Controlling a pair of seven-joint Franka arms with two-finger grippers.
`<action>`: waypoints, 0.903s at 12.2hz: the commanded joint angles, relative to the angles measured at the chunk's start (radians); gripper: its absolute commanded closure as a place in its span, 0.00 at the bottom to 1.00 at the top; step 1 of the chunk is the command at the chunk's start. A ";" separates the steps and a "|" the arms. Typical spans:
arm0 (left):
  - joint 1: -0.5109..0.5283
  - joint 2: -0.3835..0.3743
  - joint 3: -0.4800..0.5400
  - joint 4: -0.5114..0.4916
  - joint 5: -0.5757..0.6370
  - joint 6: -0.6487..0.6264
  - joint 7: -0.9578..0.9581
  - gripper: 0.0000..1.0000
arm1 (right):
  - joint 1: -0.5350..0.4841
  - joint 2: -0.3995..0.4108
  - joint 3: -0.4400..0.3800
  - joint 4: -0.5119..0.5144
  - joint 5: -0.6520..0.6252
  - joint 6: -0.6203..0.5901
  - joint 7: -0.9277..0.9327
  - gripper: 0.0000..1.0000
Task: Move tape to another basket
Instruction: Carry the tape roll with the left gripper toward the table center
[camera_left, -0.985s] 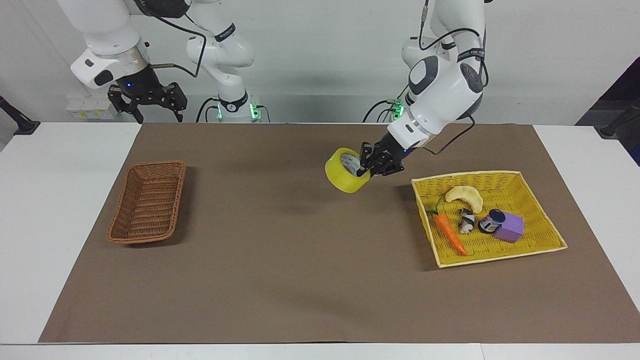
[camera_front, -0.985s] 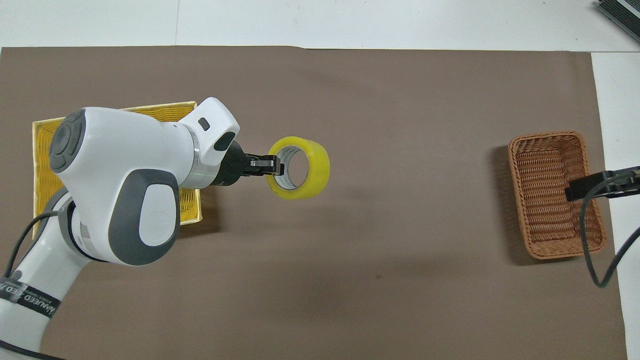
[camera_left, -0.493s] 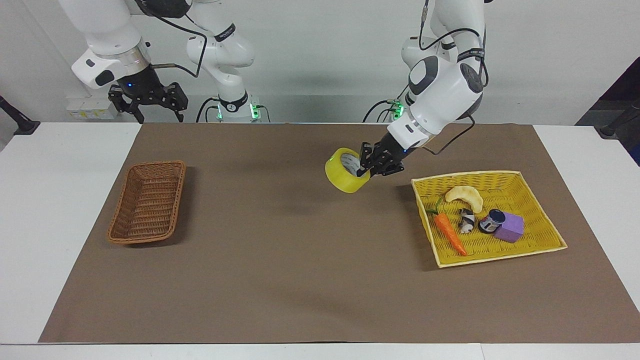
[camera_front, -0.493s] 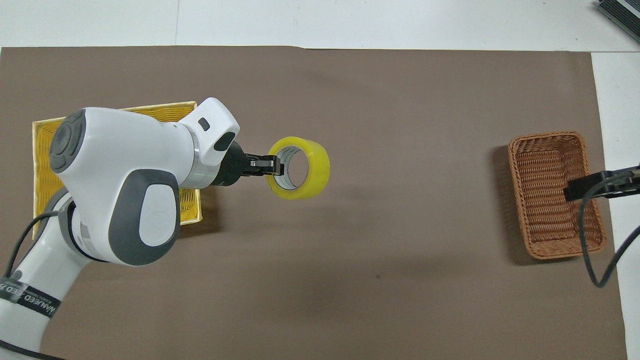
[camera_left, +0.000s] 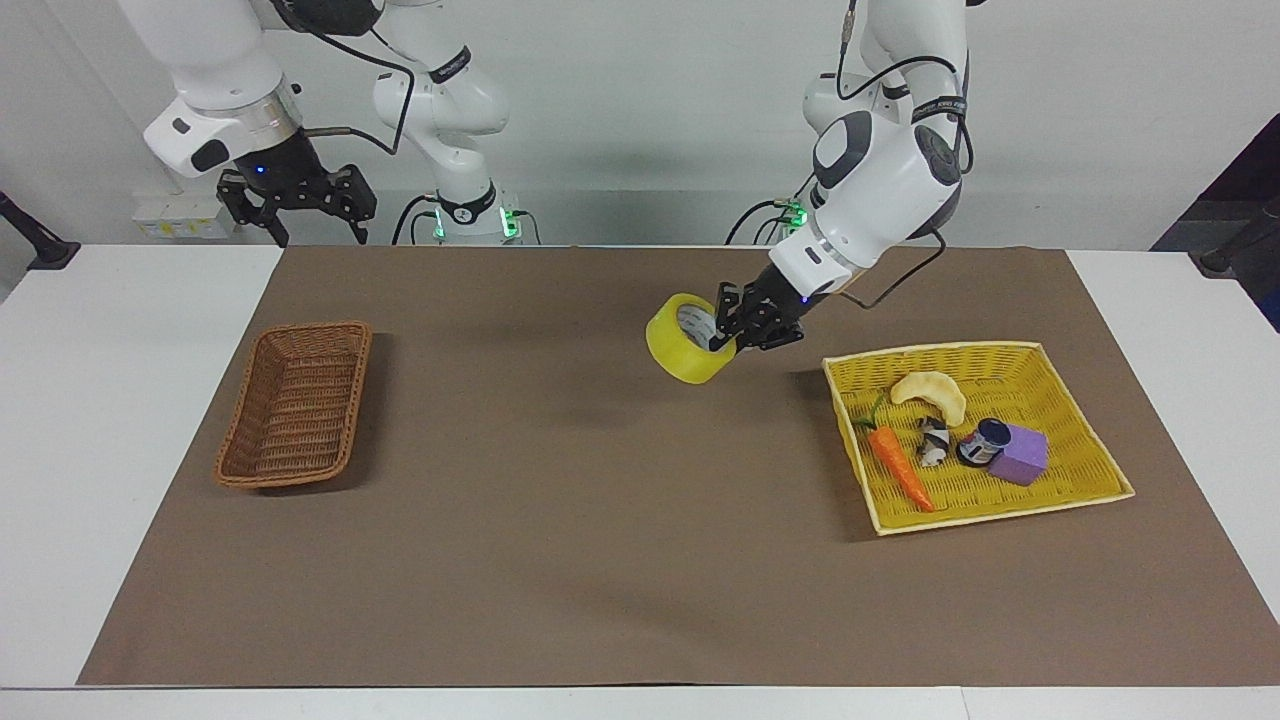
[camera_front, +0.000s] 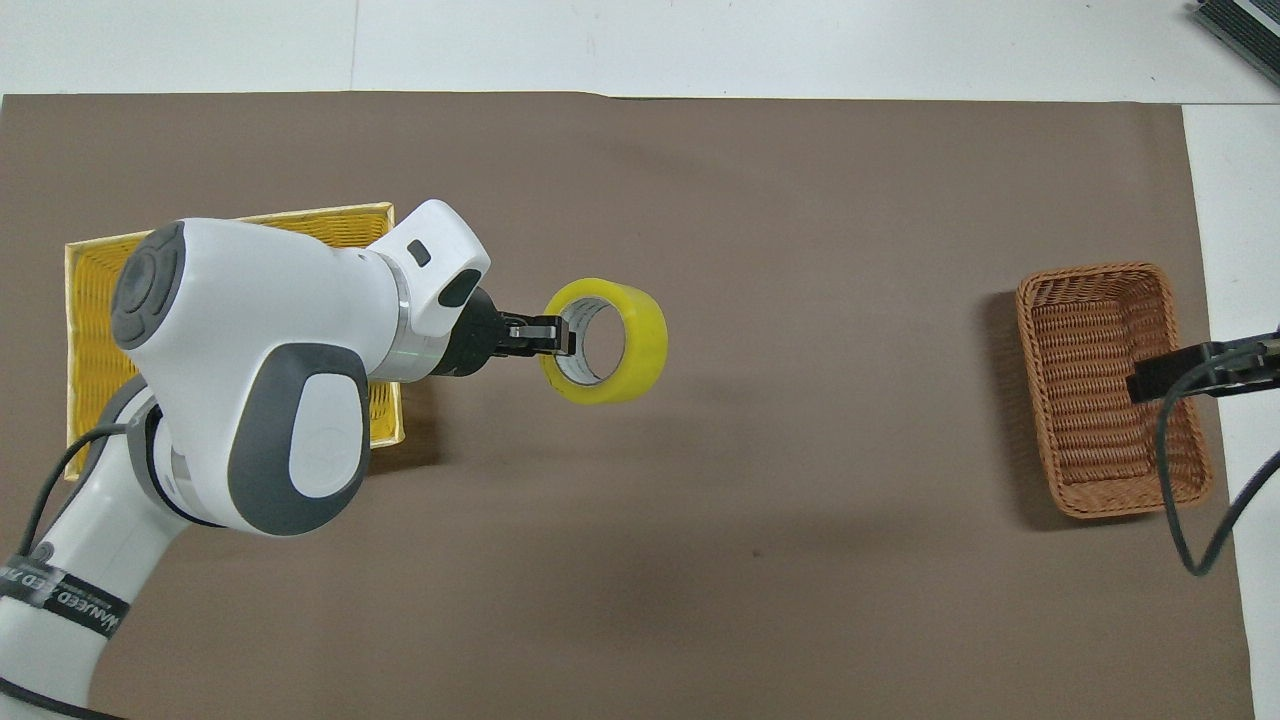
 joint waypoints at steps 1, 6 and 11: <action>-0.021 -0.019 0.015 -0.018 -0.022 0.014 -0.007 1.00 | -0.010 -0.044 0.010 -0.065 0.021 0.036 0.028 0.00; -0.024 -0.017 0.013 -0.018 -0.022 0.022 -0.007 1.00 | -0.014 -0.032 0.010 -0.192 0.236 0.192 0.004 0.00; -0.035 -0.019 0.015 -0.026 -0.021 0.017 -0.007 1.00 | 0.118 0.054 0.011 -0.257 0.502 0.439 -0.046 0.00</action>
